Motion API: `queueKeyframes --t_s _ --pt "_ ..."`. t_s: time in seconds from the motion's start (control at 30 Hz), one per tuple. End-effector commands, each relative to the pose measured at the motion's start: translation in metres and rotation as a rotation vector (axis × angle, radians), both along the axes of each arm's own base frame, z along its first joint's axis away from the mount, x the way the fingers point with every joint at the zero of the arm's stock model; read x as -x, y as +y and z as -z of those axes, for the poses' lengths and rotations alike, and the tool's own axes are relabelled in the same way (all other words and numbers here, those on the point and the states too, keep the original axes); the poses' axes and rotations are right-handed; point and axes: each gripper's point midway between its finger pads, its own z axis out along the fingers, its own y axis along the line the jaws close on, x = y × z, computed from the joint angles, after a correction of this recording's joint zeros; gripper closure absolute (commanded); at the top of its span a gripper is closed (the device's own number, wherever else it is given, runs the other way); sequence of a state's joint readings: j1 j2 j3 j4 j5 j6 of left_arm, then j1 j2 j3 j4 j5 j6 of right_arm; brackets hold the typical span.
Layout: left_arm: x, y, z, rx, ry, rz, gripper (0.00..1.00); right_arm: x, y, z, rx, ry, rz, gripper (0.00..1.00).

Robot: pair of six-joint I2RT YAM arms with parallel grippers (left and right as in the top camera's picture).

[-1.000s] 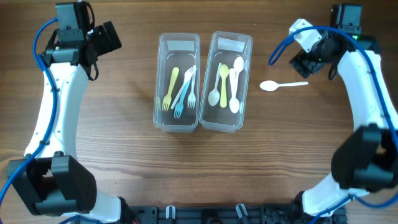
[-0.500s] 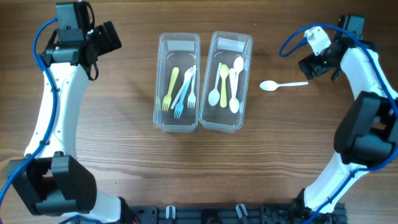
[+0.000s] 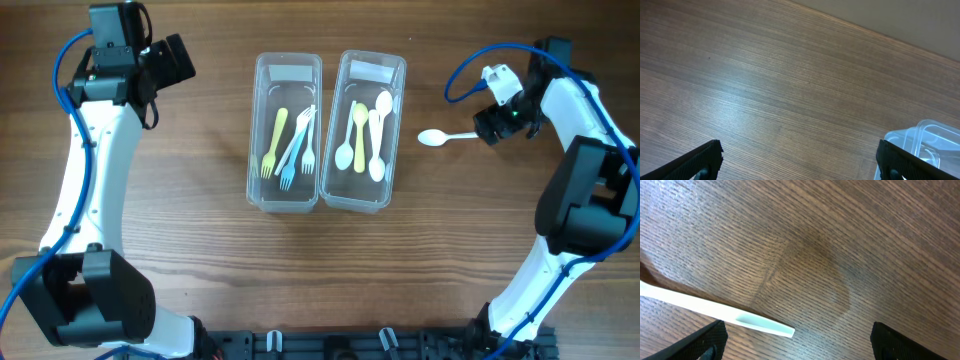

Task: Pack container
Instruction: 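Move the right gripper to the last white spoon and grasp it, then lift the white spoon and drop it into the right container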

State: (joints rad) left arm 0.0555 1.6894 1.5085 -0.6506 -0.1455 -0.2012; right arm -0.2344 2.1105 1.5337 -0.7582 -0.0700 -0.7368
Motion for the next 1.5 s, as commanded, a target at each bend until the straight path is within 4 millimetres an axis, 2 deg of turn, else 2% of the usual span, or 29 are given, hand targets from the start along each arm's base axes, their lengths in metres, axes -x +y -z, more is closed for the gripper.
queueKeyframes --t_s 0.0,0.23,0.4,0.53,0.7,0.87,0.97,1.17,1.3,1.47 --pt "-0.001 0.003 -0.013 0.005 -0.034 -0.019 0.0 -0.001 0.001 0.005 -0.017 0.001 0.061 0.08" --pt "-0.001 0.003 -0.013 0.005 -0.034 -0.019 0.0 -0.015 0.003 0.009 -0.051 -0.048 0.094 0.07" --pt "-0.001 0.003 -0.013 0.005 -0.034 -0.019 0.0 -0.014 0.003 0.021 -0.056 -0.028 0.098 0.07" --pt "-0.001 0.003 -0.013 0.006 -0.034 -0.019 0.0 -0.012 0.004 0.023 -0.057 -0.019 0.098 0.07" --pt "-0.001 0.003 -0.013 0.006 -0.034 -0.019 0.0 0.01 0.005 0.028 -0.056 0.074 0.114 0.11" --pt "-0.001 0.003 -0.013 0.005 -0.034 -0.019 0.0 0.035 0.013 0.031 -0.097 0.183 0.219 0.11" --pt "-0.001 0.003 -0.013 0.005 -0.034 -0.019 0.0 0.045 0.023 0.03 -0.157 0.232 0.274 0.11" --pt "-0.001 0.003 -0.013 0.005 -0.034 -0.019 0.0 0.053 0.059 0.024 -0.318 0.293 0.33 0.11" --pt "-0.001 0.003 -0.013 0.005 -0.034 -0.019 0.0 0.058 0.079 0.023 -0.32 0.328 0.29 0.11" --pt "-0.001 0.003 -0.013 0.005 -0.034 -0.019 0.0 0.054 0.099 0.024 -0.302 0.318 0.211 0.1"
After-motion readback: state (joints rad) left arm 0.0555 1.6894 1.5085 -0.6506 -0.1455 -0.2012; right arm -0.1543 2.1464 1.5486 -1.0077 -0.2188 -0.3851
